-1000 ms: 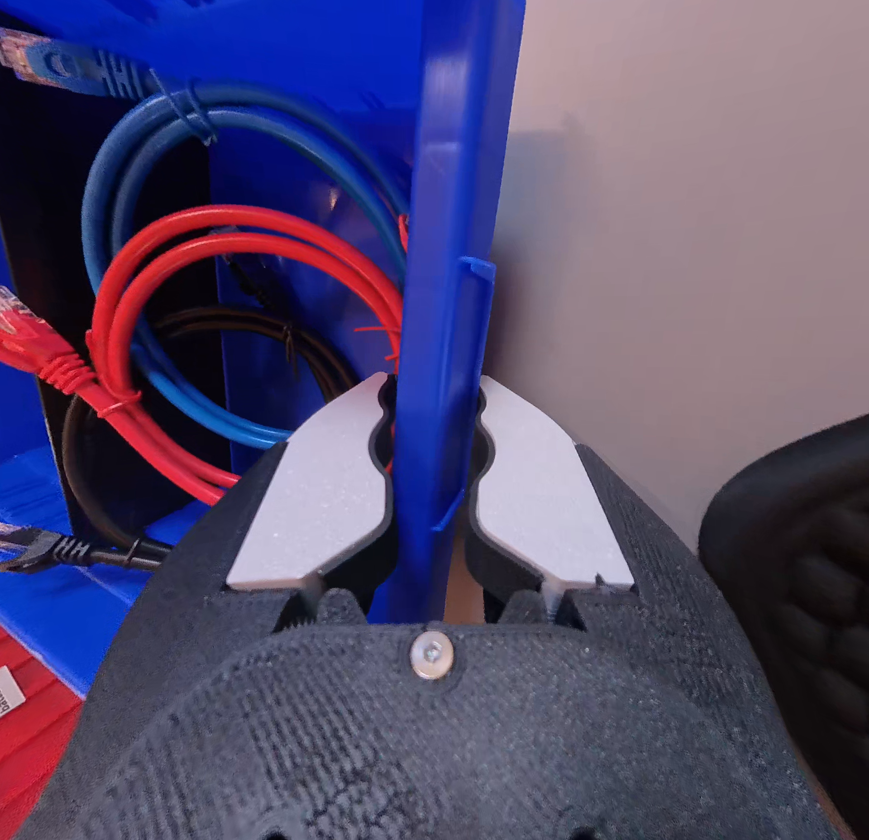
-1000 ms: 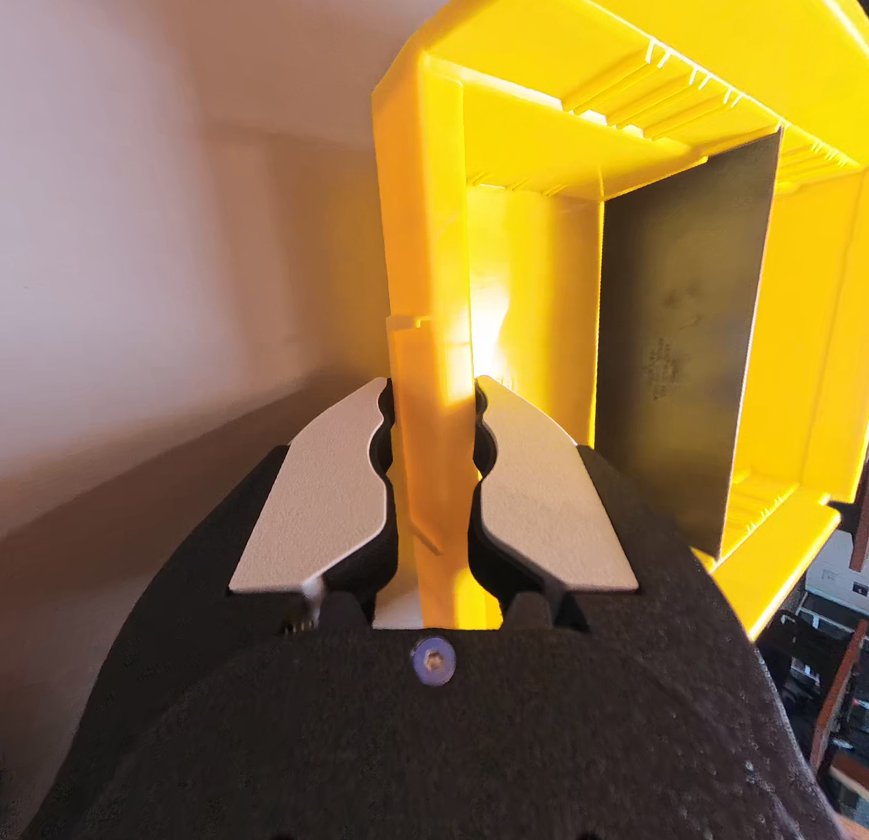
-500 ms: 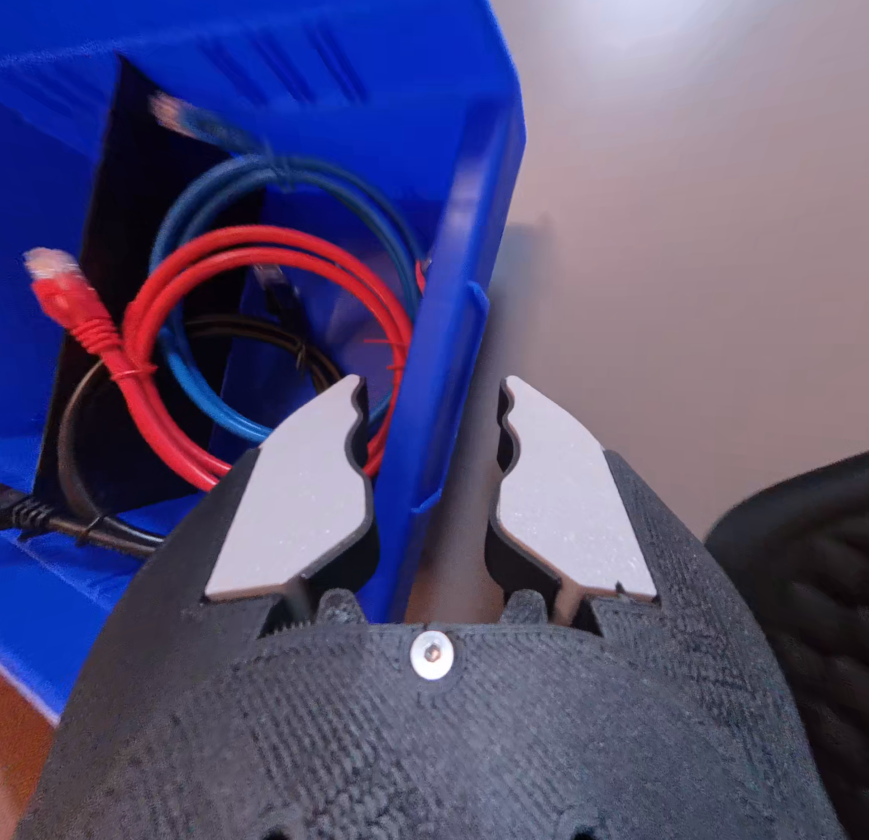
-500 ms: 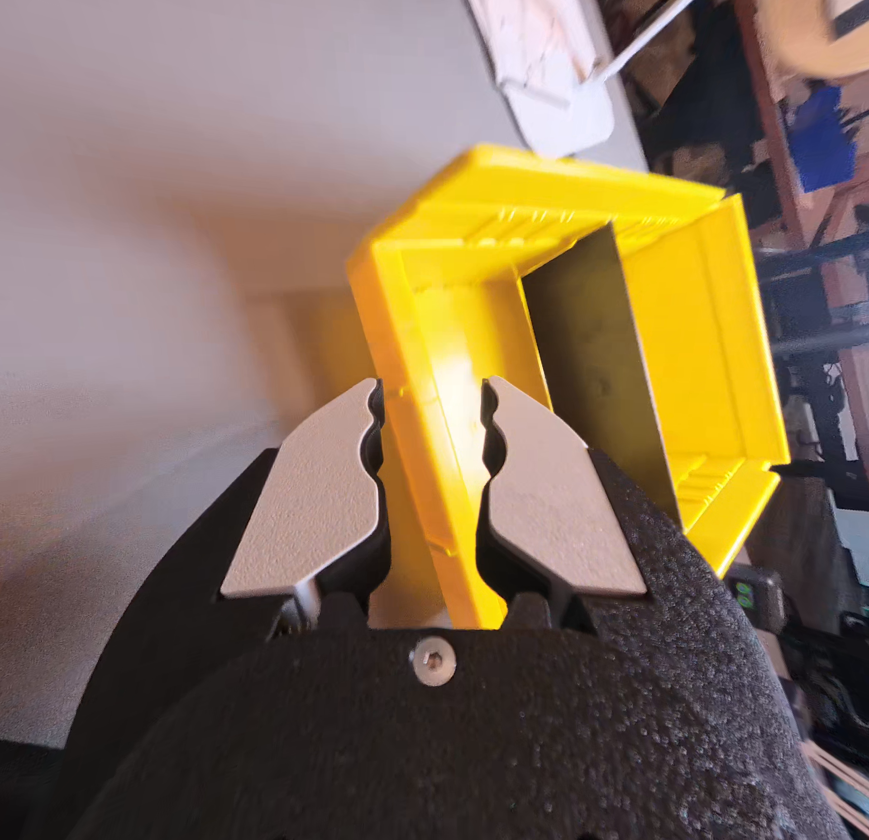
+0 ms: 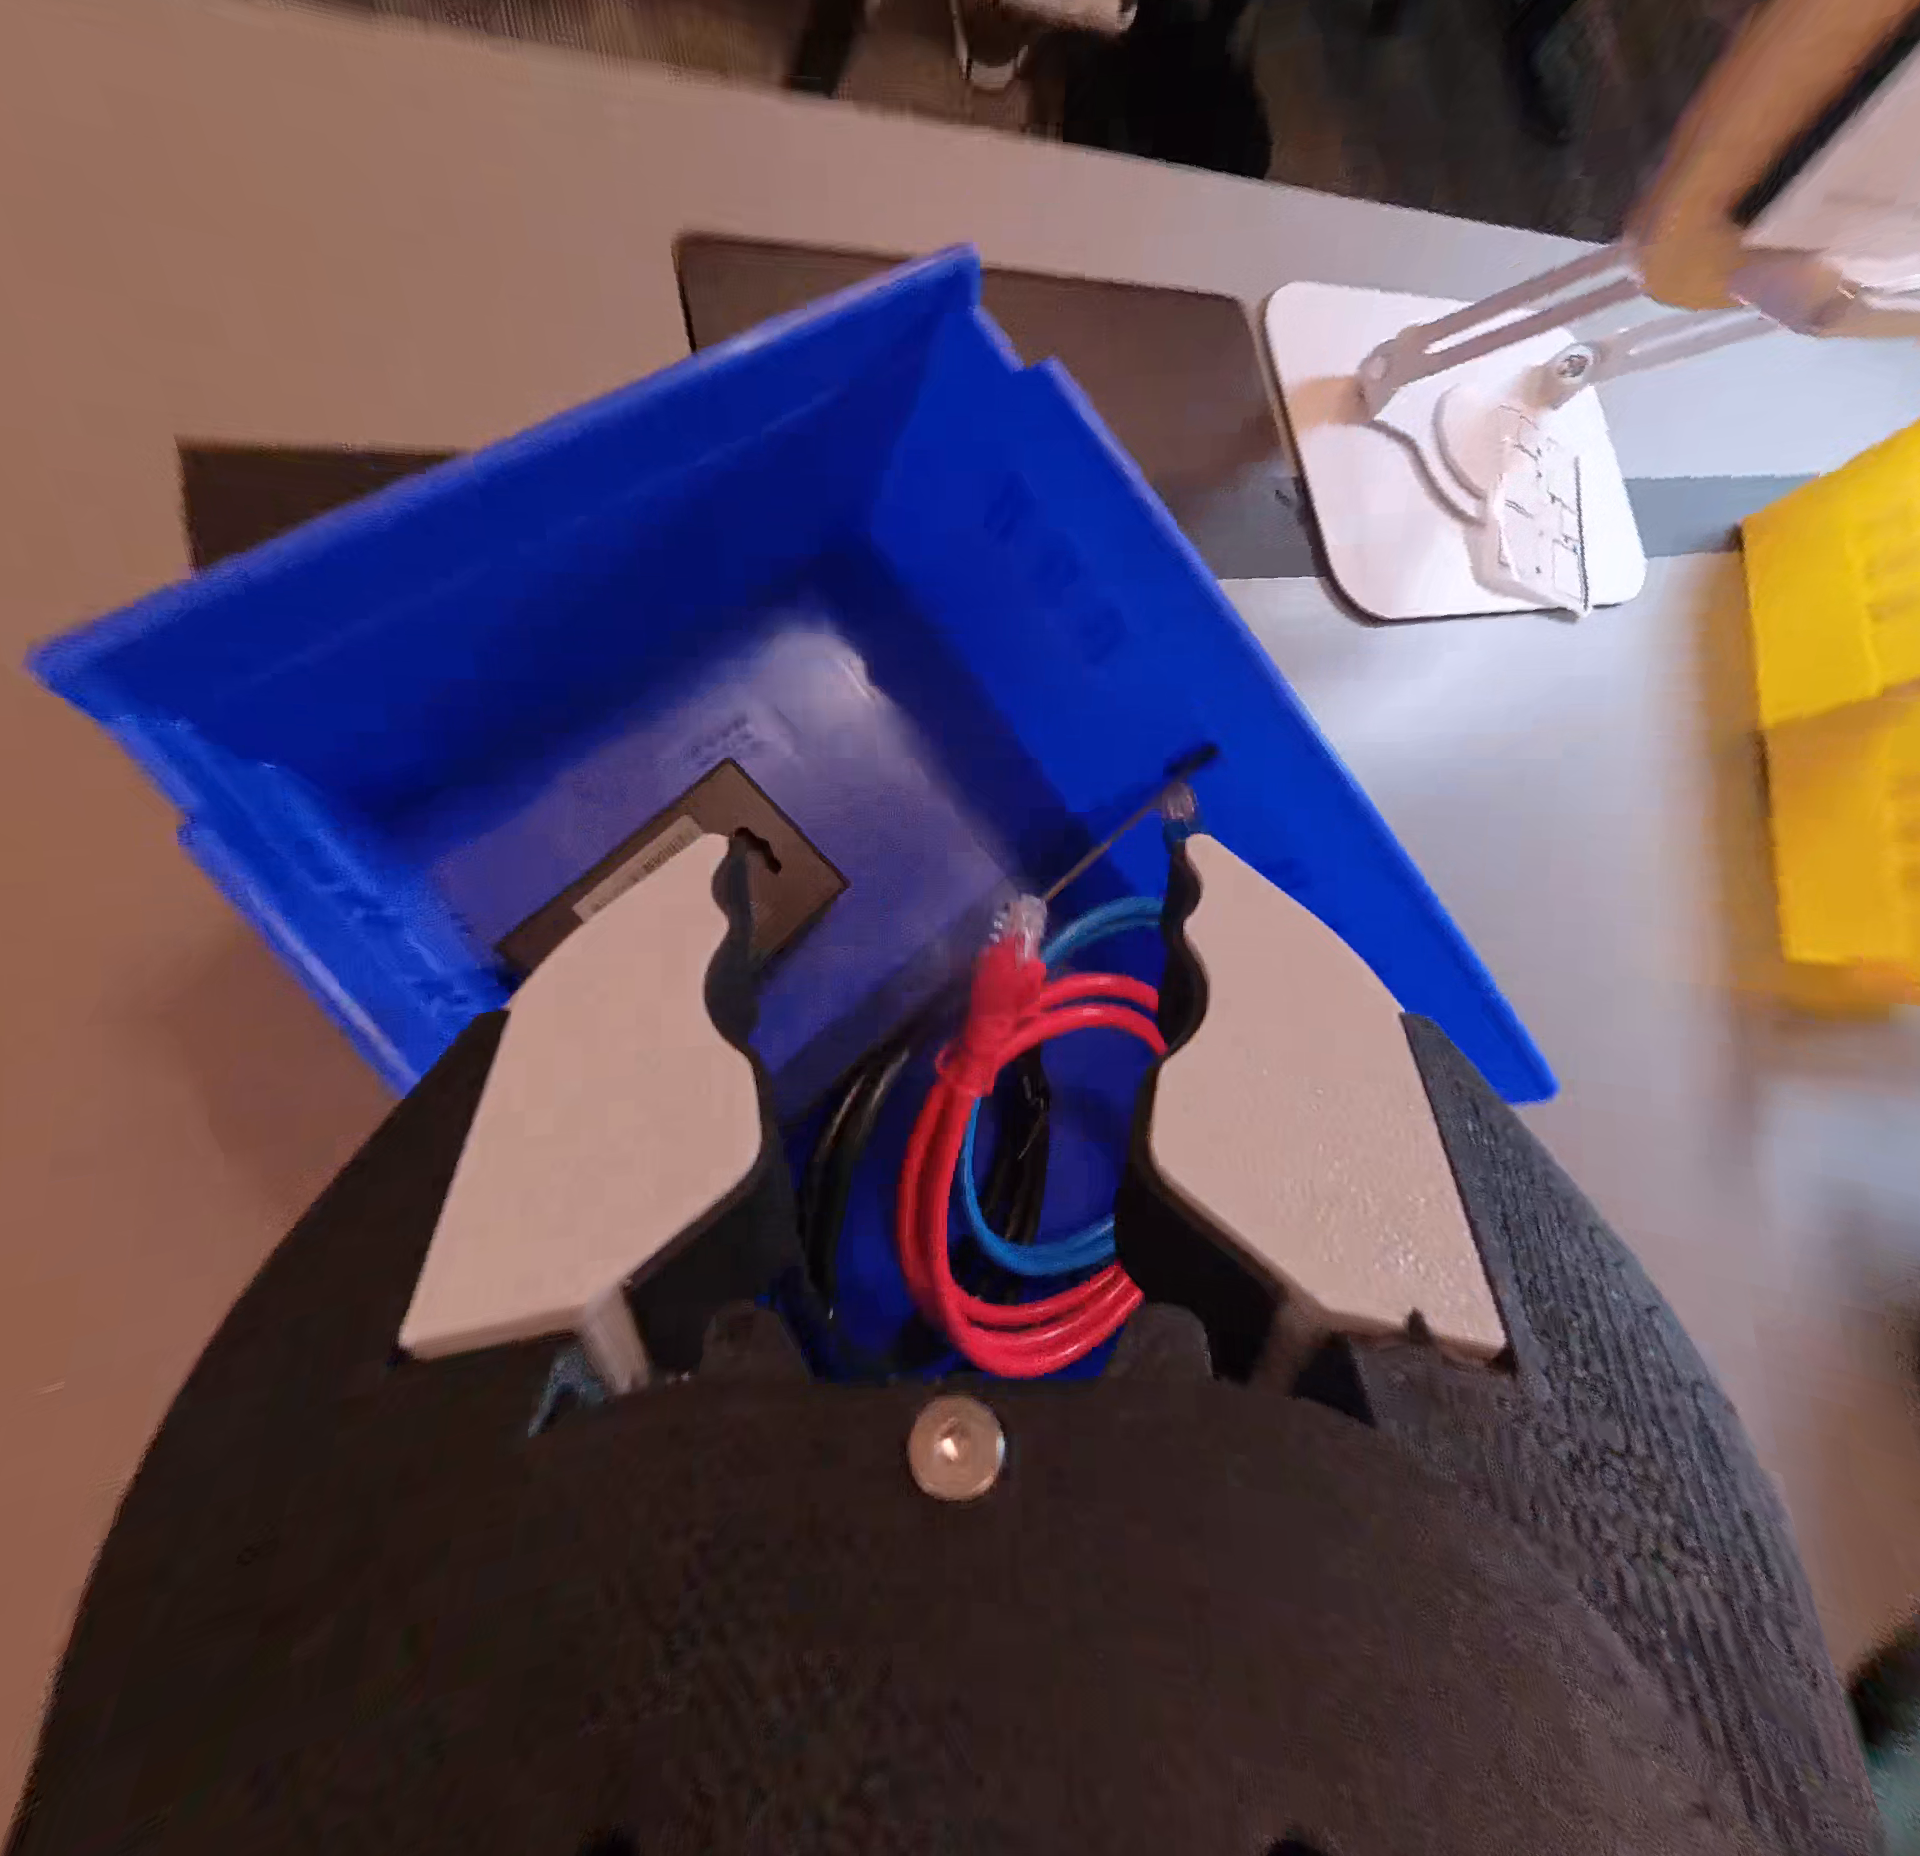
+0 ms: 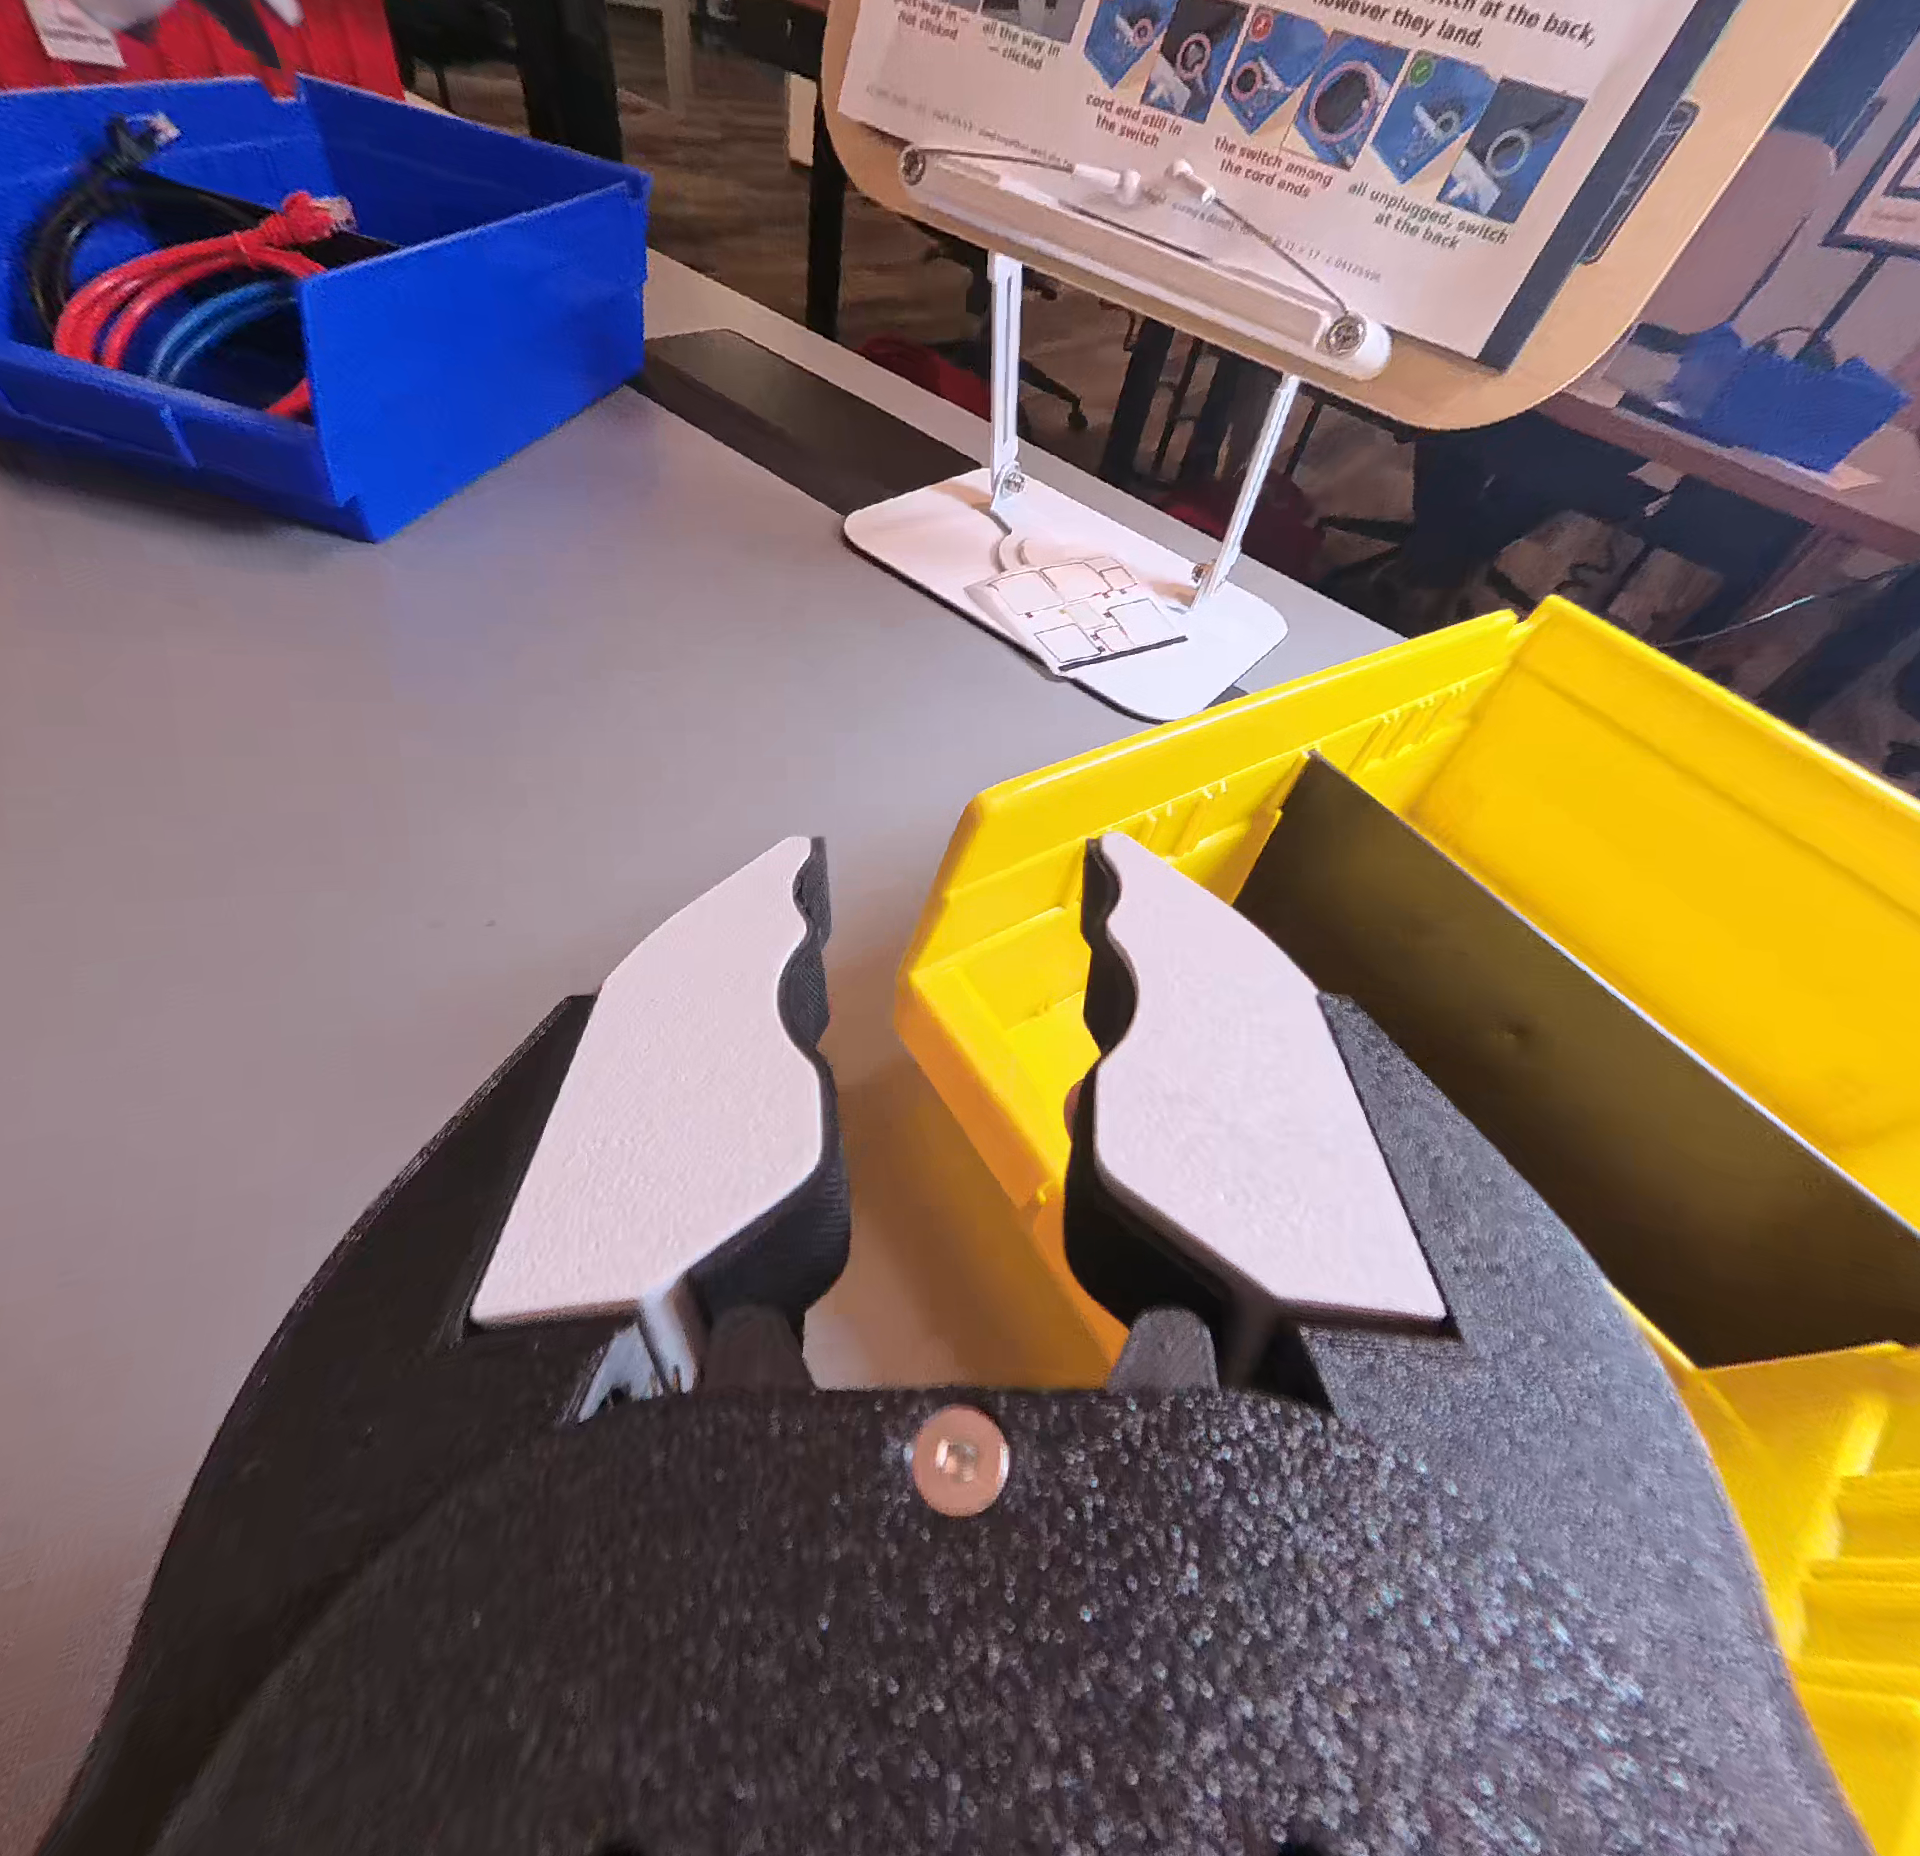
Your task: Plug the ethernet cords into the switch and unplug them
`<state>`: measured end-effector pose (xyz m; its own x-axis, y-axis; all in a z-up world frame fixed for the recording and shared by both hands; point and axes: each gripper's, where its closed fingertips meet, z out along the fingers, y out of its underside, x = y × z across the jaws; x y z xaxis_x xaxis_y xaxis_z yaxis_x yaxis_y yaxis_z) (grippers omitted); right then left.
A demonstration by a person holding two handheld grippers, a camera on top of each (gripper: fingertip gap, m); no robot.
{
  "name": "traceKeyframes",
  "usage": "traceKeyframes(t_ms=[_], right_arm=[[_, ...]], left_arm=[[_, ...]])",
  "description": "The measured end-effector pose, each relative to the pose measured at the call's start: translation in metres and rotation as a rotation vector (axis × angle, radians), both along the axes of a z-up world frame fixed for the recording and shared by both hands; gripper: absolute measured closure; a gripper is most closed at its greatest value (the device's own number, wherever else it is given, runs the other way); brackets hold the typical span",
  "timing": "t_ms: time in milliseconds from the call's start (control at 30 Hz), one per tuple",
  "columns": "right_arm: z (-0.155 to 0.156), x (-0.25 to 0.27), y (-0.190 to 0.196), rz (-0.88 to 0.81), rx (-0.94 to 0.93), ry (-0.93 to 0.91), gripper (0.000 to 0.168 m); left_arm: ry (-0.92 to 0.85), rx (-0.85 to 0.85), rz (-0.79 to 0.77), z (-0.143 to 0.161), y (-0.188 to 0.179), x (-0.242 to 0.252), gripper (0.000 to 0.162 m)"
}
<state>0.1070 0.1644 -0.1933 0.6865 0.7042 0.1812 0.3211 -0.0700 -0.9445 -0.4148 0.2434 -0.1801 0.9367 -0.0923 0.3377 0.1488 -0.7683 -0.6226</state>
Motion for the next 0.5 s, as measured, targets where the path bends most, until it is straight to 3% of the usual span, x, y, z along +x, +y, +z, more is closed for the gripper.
traceKeyframes(t_ms=[233, 367, 500], right_arm=[[-0.011, -0.005, -0.01, 0.036, -0.004, -0.05, 0.121], [-0.009, -0.004, -0.011, 0.057, -0.035, -0.01, 0.122], [-0.011, -0.001, -0.011, 0.062, -0.072, 0.023, 0.122]], left_arm=[[0.081, -0.422, 0.084, -0.077, 0.021, -0.012, 0.056], [0.093, -0.531, 0.09, -0.099, 0.023, -0.004, 0.038], [0.118, -0.589, 0.076, -0.104, 0.023, 0.002, 0.037]])
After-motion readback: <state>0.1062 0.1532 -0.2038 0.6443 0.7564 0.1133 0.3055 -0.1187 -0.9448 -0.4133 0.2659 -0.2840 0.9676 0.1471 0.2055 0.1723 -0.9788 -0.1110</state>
